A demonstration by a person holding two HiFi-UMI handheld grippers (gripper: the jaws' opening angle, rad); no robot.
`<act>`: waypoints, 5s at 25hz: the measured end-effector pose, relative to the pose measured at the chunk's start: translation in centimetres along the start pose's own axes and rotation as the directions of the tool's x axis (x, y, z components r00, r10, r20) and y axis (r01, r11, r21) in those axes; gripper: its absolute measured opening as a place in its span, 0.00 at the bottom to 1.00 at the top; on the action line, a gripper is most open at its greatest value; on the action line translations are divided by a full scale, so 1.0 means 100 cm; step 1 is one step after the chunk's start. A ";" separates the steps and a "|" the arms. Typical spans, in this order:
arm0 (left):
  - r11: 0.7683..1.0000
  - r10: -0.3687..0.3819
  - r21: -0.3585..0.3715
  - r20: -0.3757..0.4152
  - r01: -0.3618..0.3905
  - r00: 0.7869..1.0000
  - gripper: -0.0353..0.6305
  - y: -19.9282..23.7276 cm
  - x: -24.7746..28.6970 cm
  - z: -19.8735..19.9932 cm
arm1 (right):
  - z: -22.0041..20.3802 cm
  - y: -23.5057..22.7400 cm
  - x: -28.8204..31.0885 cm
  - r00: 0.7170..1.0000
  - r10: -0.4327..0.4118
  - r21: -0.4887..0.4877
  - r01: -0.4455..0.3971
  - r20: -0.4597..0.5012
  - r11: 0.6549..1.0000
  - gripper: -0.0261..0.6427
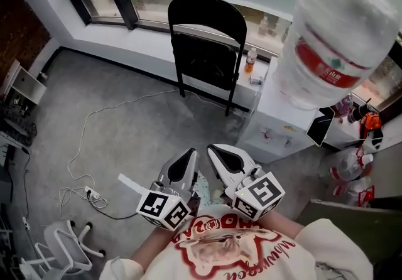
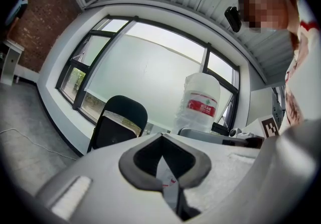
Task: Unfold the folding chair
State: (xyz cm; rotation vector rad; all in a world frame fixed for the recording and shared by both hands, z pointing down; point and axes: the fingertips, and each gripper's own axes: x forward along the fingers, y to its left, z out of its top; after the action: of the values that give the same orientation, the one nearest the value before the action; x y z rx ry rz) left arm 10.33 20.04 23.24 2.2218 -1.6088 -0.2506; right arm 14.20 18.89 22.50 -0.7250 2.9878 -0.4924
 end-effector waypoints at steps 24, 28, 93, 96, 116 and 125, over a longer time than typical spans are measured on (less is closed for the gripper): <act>0.984 -0.179 0.006 -0.040 0.179 0.983 0.05 0.122 0.173 0.079 | 0.048 -0.128 0.154 0.985 -0.171 -0.055 0.171 0.015 0.984 0.07; 0.978 -0.209 0.000 -0.065 0.209 0.976 0.05 0.148 0.202 0.092 | 0.055 -0.154 0.184 0.973 -0.230 -0.036 0.230 0.016 0.972 0.07; 0.521 0.158 -0.728 -0.431 -0.446 0.888 0.50 0.373 0.499 -0.049 | -0.007 -0.507 0.218 0.666 -0.723 0.053 0.741 -0.186 0.669 0.19; 0.483 0.177 -0.738 -0.445 -0.471 0.878 0.52 0.379 0.507 -0.058 | -0.014 -0.518 0.217 0.647 -0.736 0.050 0.756 -0.200 0.652 0.22; 0.442 0.168 -0.679 -0.579 -0.586 0.798 0.55 0.384 0.550 -0.097 | -0.075 -0.560 0.228 0.616 -0.715 0.025 0.763 -0.330 0.646 0.30; 0.432 0.156 -0.675 -0.598 -0.599 0.786 0.55 0.387 0.562 -0.107 | -0.086 -0.568 0.230 0.637 -0.697 0.058 0.750 -0.330 0.658 0.25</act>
State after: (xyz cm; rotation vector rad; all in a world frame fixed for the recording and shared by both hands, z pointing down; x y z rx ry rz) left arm -1.16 -41.17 53.16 0.9835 -1.2594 -0.2704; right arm 18.00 -36.74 49.36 -2.0114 2.6616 -0.9568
